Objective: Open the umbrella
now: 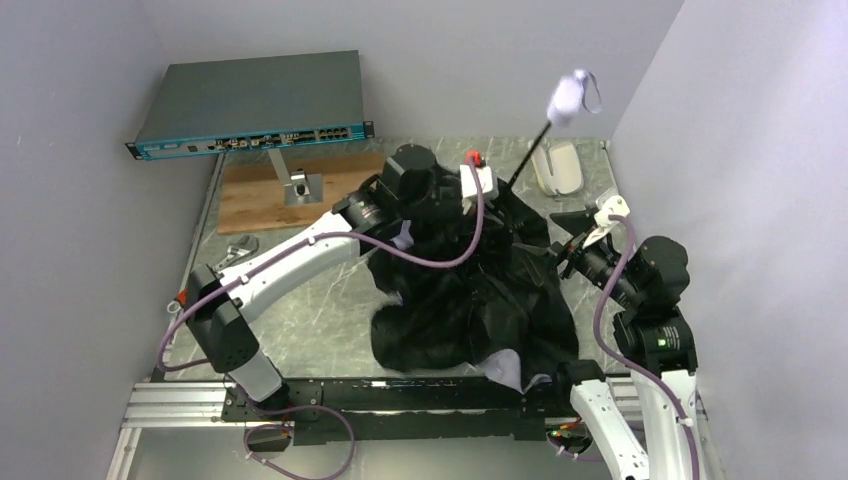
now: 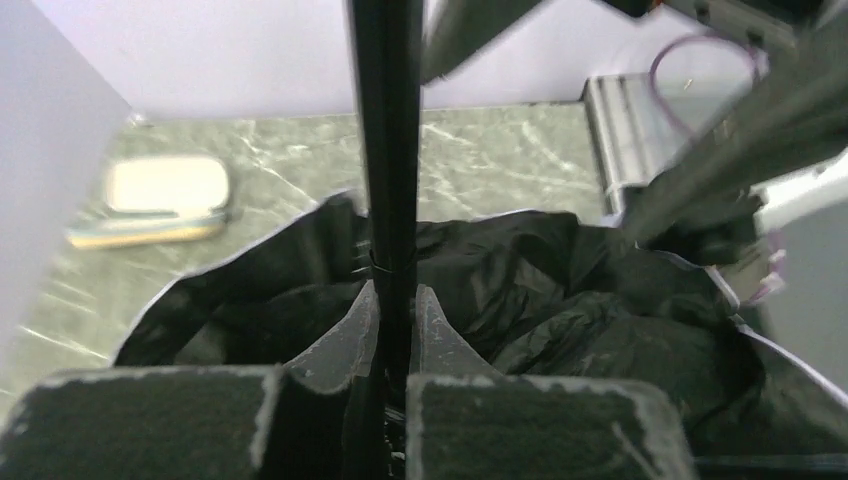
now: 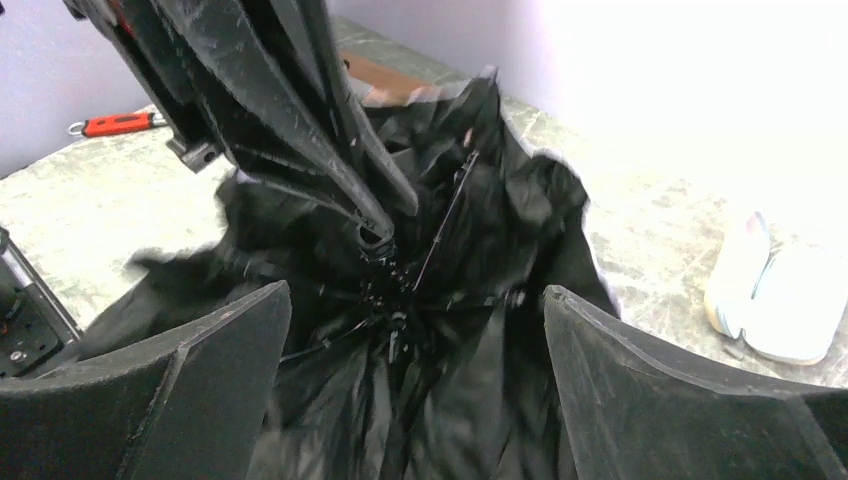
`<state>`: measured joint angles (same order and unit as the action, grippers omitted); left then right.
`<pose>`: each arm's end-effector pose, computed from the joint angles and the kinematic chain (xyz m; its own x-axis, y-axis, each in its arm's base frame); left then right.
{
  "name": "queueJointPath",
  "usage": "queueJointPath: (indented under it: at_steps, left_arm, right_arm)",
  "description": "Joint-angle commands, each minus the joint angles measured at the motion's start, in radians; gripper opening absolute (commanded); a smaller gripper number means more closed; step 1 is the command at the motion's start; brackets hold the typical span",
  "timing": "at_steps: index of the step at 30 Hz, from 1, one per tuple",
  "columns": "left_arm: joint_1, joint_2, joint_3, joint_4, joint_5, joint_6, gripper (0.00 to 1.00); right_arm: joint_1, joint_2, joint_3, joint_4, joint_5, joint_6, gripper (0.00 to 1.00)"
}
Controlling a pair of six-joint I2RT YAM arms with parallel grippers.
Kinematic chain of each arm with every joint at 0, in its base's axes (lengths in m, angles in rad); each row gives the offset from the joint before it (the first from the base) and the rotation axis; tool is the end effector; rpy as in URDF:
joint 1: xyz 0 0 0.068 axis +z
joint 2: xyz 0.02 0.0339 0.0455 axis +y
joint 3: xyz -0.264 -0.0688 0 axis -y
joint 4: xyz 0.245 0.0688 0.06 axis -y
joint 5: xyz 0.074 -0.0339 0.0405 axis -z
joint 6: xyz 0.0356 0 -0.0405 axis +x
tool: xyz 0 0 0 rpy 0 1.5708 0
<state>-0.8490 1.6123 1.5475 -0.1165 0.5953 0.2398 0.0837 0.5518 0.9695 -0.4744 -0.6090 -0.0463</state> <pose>0.2368 -0.2993 0.4026 0.1184 0.1631 -0.9795 0.9860 0.0971 0.1354 0.0958 0.0285 0.4003 -0.0269 -0.0404 -0.9988 -0.6396 0.7686 -0.0138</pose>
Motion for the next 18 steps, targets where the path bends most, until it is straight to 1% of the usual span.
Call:
queueJointPath:
  at_steps: [1,2,4,5,8,10,14,18]
  left_arm:
    - [0.188,0.063,0.224,0.124,-0.006,-0.259,0.00]
    - [0.206,0.061,0.226,0.141,0.042,-0.277,0.00]
    - [0.165,0.037,0.214,0.107,0.067,-0.200,0.00]
    - [0.143,0.035,0.218,0.081,0.081,-0.201,0.00]
    - [0.134,0.043,0.227,0.088,0.116,-0.296,0.00]
    - [0.133,0.038,0.218,0.128,0.114,-0.341,0.00]
    - [0.124,0.030,0.225,0.118,0.124,-0.320,0.00]
    - [0.108,-0.003,0.156,0.118,0.125,-0.253,0.00]
  right_arm:
    - [-0.005,0.028,0.038,-0.014,0.016,0.034,0.97]
    - [-0.004,0.023,0.027,-0.008,0.044,0.060,0.99]
    - [-0.004,0.025,-0.001,0.032,0.084,0.127,1.00]
    - [-0.004,0.034,-0.002,0.049,0.089,0.131,0.99]
    - [-0.004,0.076,0.025,0.064,0.021,0.062,0.99]
    - [-0.005,0.096,0.034,0.090,-0.041,-0.006,0.99]
    - [-0.004,0.119,0.037,0.200,-0.164,-0.031,0.94]
    - [-0.005,0.162,0.075,0.346,-0.172,0.058,0.93]
